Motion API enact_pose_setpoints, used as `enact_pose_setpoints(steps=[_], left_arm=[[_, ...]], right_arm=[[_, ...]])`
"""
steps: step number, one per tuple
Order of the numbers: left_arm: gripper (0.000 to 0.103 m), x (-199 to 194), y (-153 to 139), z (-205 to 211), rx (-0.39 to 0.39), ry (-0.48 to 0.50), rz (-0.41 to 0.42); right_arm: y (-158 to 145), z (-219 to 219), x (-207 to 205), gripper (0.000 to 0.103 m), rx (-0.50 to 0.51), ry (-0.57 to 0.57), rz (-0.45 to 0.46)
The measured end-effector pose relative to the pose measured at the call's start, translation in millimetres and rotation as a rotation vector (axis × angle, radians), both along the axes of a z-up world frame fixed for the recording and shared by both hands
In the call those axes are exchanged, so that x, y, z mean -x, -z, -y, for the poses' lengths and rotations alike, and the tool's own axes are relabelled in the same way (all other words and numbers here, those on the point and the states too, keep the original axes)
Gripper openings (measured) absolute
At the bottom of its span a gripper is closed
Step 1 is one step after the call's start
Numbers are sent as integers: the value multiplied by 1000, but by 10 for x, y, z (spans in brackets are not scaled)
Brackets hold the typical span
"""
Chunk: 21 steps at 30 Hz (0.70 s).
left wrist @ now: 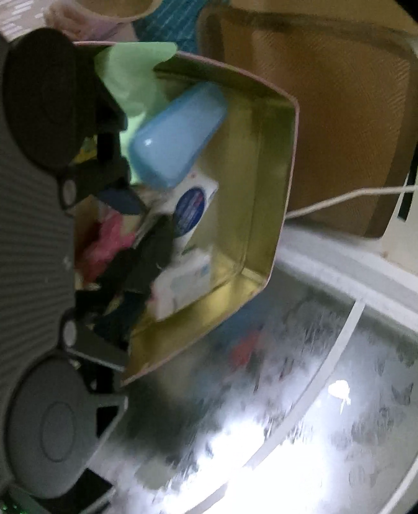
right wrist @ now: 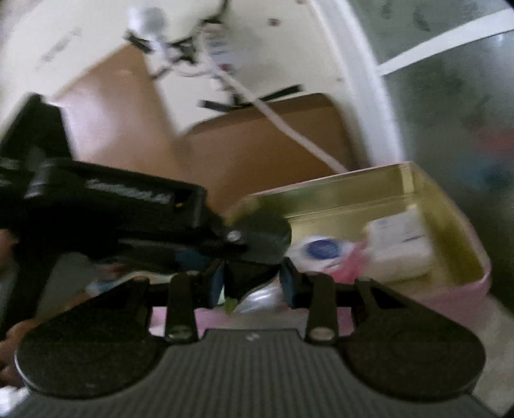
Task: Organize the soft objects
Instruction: 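Lower the black pouch into the pink tin and open the left gripper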
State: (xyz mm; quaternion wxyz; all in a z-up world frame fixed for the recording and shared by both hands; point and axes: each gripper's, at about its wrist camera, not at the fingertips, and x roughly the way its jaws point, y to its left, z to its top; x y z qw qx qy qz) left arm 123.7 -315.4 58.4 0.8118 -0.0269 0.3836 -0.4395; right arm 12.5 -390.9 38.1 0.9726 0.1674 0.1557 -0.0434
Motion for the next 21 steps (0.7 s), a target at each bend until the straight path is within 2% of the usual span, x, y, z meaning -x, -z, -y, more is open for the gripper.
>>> enact_pose_setpoints(steps=[1, 3, 5, 8, 12, 14, 18, 21], left_arm=[[69, 13, 6, 10, 4, -13, 20], [70, 67, -15, -25, 8, -26, 52], [72, 152, -75, -105, 17, -24, 102], [79, 283, -162, -288, 31, -48, 179], [81, 453, -217, -602, 52, -53, 212], [85, 556, -223, -771, 50, -60, 233], [89, 766, -178, -1047, -4, -105, 265], [89, 858, -104, -1178, -56, -130, 267]], right_arm=[[20, 41, -102, 40, 36, 36, -17], [72, 126, -296, 48, 115, 107, -66], [110, 164, -344, 53, 152, 152, -74], [122, 229, -199, 54, 100, 173, -45], [92, 114, 223, 54, 50, 220, 36], [80, 38, 425, 54, 27, 240, 77], [9, -214, 586, 54, 54, 255, 106], [-24, -372, 635, 54, 47, 254, 89]])
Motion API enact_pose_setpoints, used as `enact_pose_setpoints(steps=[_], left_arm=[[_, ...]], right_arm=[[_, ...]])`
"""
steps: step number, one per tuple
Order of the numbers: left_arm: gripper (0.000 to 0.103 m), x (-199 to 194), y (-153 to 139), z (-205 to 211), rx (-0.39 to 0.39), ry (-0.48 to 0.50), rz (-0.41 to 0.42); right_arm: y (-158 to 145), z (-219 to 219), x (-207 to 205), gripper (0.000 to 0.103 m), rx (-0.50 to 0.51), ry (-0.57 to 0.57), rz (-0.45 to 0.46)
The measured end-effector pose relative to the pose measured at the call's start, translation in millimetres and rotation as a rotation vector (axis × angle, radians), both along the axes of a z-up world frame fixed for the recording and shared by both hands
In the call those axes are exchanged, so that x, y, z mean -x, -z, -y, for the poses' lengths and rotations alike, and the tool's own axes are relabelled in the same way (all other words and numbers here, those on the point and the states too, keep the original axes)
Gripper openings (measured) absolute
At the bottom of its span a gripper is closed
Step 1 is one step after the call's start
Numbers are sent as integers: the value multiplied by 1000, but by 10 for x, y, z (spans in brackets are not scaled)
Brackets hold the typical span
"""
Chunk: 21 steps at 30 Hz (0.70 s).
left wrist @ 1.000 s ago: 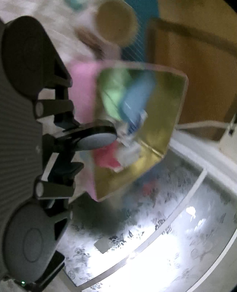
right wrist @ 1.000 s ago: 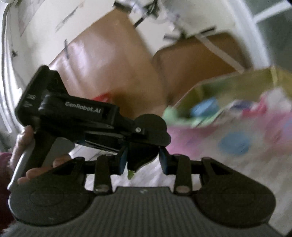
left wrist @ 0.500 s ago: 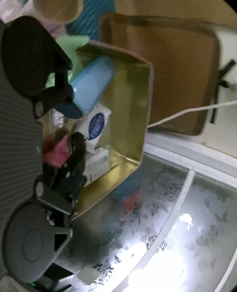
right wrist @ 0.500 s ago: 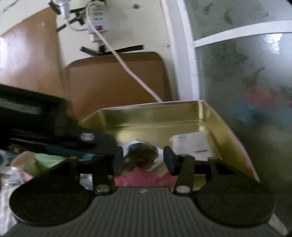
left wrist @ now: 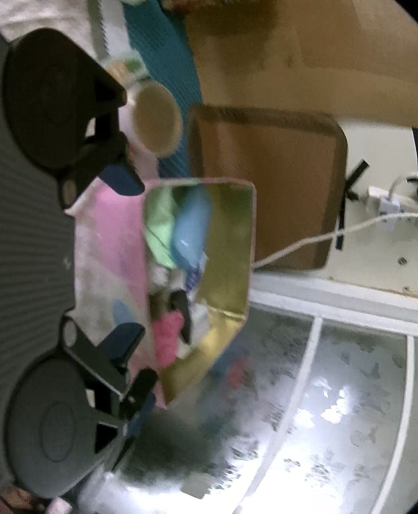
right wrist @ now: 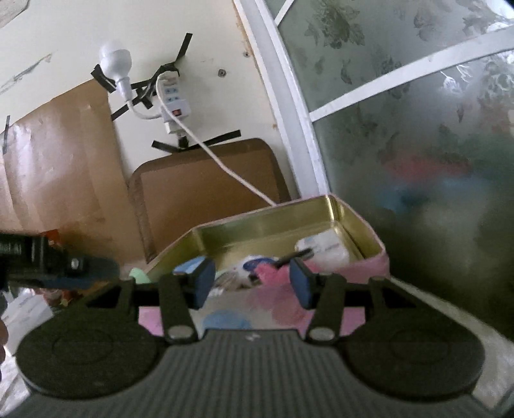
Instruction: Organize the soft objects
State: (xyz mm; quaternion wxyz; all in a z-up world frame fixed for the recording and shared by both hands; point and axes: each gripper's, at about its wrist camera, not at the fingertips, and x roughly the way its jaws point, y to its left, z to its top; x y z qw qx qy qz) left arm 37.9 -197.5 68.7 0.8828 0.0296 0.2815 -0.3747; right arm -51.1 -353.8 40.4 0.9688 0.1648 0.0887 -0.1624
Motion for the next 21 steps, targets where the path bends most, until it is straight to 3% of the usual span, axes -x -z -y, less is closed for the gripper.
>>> enact_pose_setpoints(steps=[8, 13, 21], left_arm=[[89, 72, 205, -330, -49, -60, -36], [97, 103, 268, -458, -73, -95, -26], [100, 164, 375, -581, -98, -117, -24]], right_arm=[[-2, -297, 76, 54, -99, -79, -65], [-50, -422, 86, 54, -109, -95, -66], [-9, -474, 67, 54, -190, -111, -89]])
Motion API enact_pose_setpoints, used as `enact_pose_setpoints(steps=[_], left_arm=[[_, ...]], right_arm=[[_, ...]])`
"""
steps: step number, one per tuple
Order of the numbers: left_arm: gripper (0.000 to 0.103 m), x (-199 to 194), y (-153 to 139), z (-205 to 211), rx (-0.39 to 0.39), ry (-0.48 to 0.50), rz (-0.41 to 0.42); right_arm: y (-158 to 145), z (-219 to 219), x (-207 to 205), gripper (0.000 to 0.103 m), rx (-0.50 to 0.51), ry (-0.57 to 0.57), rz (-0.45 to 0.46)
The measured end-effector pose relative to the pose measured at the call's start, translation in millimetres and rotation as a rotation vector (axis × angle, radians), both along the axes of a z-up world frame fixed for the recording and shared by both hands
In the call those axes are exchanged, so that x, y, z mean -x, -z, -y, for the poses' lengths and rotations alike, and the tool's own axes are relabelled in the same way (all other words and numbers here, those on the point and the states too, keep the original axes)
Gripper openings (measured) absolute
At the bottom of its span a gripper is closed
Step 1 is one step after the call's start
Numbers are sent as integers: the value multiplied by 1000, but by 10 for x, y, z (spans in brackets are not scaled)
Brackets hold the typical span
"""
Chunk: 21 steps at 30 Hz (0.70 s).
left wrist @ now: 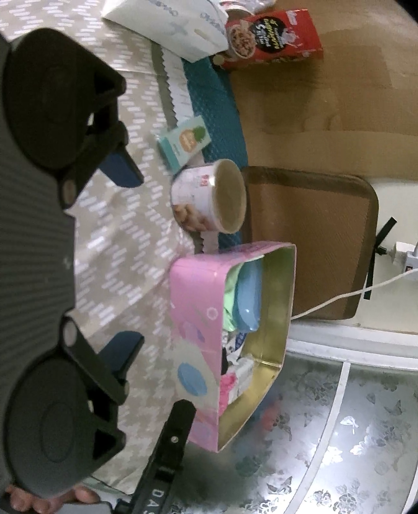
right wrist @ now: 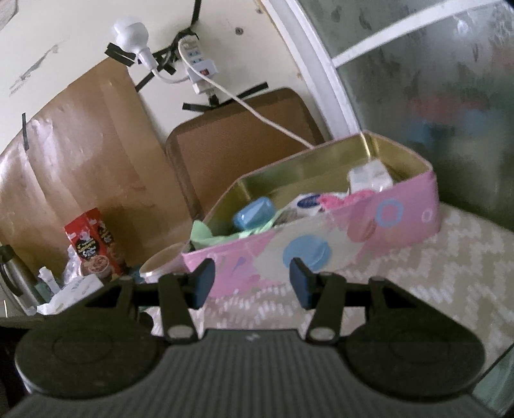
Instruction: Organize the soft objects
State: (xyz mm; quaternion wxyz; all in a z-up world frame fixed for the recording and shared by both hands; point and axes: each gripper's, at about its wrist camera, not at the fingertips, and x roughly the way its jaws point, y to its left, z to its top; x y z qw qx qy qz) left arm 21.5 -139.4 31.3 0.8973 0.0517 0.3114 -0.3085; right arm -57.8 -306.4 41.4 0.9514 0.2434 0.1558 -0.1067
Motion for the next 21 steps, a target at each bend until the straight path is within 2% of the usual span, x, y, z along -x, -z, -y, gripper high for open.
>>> enact_pose_setpoints(steps=[6, 21], left_arm=[[103, 35, 77, -9, -19, 4, 0], [103, 86, 193, 53, -33, 71, -35]], right_arm=[[47, -9, -20, 54, -41, -3, -26], [40, -26, 1, 54, -29, 9, -2]])
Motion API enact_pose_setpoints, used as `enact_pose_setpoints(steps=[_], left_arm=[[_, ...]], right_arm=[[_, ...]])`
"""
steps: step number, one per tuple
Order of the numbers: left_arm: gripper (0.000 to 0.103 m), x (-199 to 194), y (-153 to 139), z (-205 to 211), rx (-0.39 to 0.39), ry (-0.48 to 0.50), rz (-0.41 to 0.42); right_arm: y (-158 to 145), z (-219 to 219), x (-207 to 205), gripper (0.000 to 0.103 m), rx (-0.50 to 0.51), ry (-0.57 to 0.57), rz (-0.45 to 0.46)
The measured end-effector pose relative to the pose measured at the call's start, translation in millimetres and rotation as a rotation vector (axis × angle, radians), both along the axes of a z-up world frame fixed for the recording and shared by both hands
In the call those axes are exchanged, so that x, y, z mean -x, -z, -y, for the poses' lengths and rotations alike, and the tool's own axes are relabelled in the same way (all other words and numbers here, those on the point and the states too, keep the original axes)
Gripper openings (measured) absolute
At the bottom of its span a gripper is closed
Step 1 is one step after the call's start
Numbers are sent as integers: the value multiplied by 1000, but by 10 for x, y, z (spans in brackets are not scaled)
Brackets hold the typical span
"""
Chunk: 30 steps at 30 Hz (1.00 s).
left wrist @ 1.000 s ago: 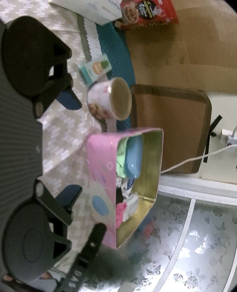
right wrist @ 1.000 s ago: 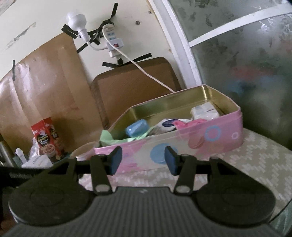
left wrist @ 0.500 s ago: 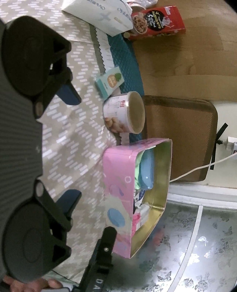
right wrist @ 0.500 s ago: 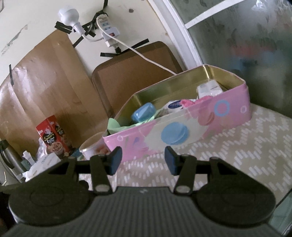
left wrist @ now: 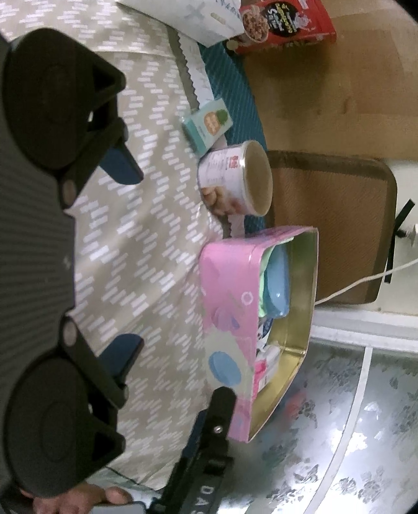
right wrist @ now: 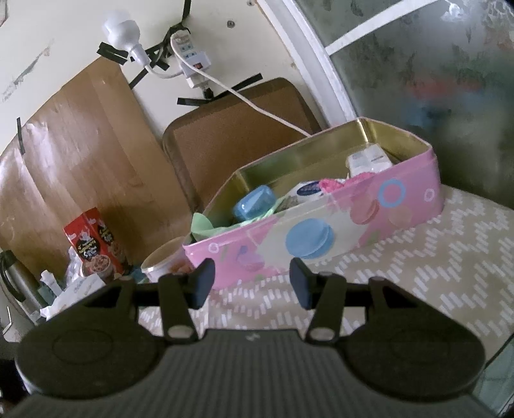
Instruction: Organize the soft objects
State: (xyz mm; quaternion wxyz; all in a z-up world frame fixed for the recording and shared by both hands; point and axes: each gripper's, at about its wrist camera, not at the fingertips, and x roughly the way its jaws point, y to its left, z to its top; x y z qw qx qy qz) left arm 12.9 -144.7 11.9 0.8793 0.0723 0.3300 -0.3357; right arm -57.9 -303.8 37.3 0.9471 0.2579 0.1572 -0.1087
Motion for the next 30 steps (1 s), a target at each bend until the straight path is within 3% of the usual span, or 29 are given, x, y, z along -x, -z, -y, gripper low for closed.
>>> enact_pose_setpoints(steps=[6, 13, 17, 20, 27, 30], left_arm=[[103, 20, 42, -12, 2, 19, -5], [103, -134, 102, -260, 17, -39, -21], [103, -344, 167, -570, 32, -134, -41], [103, -503, 222, -834, 37, -220, -56], [103, -751, 274, -1415, -22, -442, 31], [103, -843, 291, -1675, 97, -493, -24]], right_arm=[[2, -63, -3, 54, 32, -10, 5], [46, -150, -57, 51, 49, -59, -13], [50, -267, -156, 37, 79, -129, -34], [72, -407, -271, 32, 108, -203, -56], [99, -833, -715, 33, 163, -401, -124], [106, -1022, -985, 34, 190, -472, -157]])
